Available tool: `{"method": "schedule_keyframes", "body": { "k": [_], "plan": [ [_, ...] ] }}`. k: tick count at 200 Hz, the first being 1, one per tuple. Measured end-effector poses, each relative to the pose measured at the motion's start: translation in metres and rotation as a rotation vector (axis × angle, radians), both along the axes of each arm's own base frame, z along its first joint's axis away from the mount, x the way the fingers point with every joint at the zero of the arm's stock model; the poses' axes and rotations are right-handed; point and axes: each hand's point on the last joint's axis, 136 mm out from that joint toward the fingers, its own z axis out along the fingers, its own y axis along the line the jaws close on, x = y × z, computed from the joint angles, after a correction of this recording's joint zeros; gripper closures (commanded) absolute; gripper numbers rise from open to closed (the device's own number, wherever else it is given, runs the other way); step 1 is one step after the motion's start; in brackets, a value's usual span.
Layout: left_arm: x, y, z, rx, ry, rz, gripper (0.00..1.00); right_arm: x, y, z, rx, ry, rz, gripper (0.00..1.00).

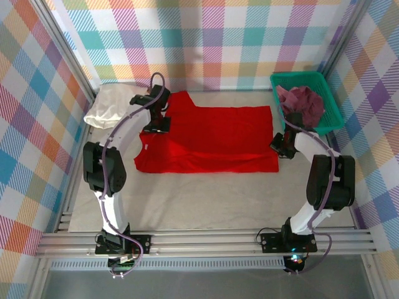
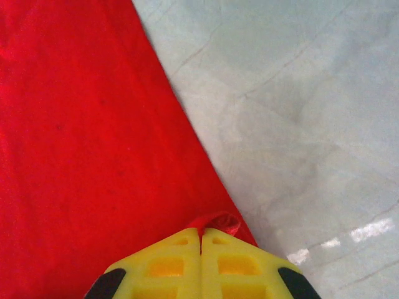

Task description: Fold and stack the t-shirts

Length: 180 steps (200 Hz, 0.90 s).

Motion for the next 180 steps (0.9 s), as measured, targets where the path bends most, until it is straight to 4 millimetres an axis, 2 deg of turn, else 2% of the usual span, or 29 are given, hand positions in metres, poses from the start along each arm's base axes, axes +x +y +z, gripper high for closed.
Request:
{"method": "schedule_keyframes", "body": {
  "k": [18,23,27,30,44,61,69,85,101,110,122,134,144,154,166,180],
  "plan": [
    [0.003,0.001,-0.006,0.015,0.015,0.000,1.00,0.004,-0.001,0.001,-0.005,-0.006,0.001,1.00],
    [0.004,0.001,-0.007,0.019,0.018,0.000,1.00,0.005,0.000,0.002,-0.006,-0.008,0.001,0.95],
    [0.005,0.002,-0.007,0.022,0.018,0.000,1.00,0.007,0.000,0.003,-0.007,-0.011,0.002,0.87],
    [0.006,0.002,-0.007,0.024,0.020,0.000,1.00,0.008,0.000,0.004,-0.008,-0.013,0.002,0.86],
    [0.010,0.003,-0.005,0.034,0.017,0.003,0.76,0.014,-0.001,0.008,-0.013,-0.026,0.005,0.87],
    [0.019,0.004,0.006,0.047,-0.014,0.008,0.61,0.023,-0.001,0.017,-0.019,-0.047,0.006,0.73],
    [0.025,0.006,0.014,0.053,-0.042,0.024,0.57,0.027,-0.002,0.022,-0.022,-0.058,0.006,0.68],
    [0.031,0.010,0.031,0.054,-0.111,0.060,0.54,0.033,-0.002,0.036,-0.034,-0.091,0.017,0.68],
    [0.024,0.014,0.048,0.033,-0.176,0.084,0.54,0.030,0.001,0.055,-0.041,-0.135,0.035,0.68],
    [0.013,0.016,0.057,0.006,-0.205,0.097,0.55,0.026,0.004,0.069,-0.041,-0.171,0.049,0.70],
    [-0.002,0.017,0.066,-0.030,-0.238,0.103,0.62,0.017,0.013,0.087,-0.032,-0.230,0.082,0.85],
    [-0.018,0.017,0.069,-0.076,-0.261,0.113,0.63,0.005,0.031,0.099,-0.017,-0.274,0.143,0.99],
    [-0.029,0.016,0.062,-0.108,-0.255,0.118,0.63,-0.005,0.052,0.099,0.006,-0.292,0.207,1.00],
    [-0.037,0.014,0.048,-0.132,-0.228,0.123,0.63,-0.013,0.069,0.090,0.033,-0.286,0.254,1.00],
    [-0.042,0.010,0.024,-0.149,-0.174,0.127,0.62,-0.024,0.089,0.067,0.067,-0.244,0.313,1.00],
    [-0.043,0.003,-0.003,-0.163,-0.106,0.129,0.62,-0.033,0.099,0.037,0.086,-0.166,0.339,1.00]
  ]
}}
